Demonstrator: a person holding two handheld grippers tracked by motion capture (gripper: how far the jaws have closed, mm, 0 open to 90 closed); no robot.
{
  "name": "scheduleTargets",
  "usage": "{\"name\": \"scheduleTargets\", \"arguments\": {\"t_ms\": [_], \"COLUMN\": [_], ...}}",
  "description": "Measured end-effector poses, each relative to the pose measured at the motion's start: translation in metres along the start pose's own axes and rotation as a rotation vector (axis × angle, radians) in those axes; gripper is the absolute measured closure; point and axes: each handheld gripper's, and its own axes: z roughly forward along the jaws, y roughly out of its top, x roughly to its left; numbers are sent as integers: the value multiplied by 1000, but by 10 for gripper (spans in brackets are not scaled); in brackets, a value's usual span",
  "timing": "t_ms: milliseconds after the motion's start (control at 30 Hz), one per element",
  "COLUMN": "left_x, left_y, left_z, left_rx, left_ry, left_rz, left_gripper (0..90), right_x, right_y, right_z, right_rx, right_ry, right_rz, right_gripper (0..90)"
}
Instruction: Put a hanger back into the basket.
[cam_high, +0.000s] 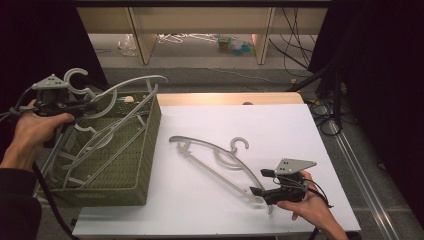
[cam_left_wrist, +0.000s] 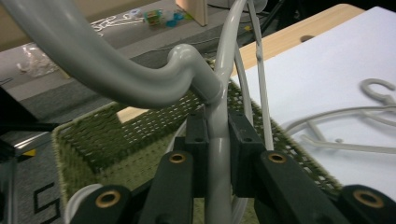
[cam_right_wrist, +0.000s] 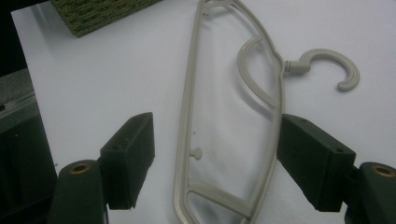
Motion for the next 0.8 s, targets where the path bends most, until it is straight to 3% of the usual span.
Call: {"name": "scheduleTargets", "arguments": {"t_ms": [367, 800], "left_x": [19, 26], "left_y": [-15, -37], "left_z": [10, 22], "left_rx": [6, 20], "left_ry": [37, 37], "left_rz": [16, -5], "left_gripper": [799, 799], "right_x": [0, 0], "right_y": [0, 0], "right_z": [0, 0], "right_rx": [1, 3], "right_ry": [3, 1], "right_rz": [-2, -1], "right_gripper": [289, 289]}}
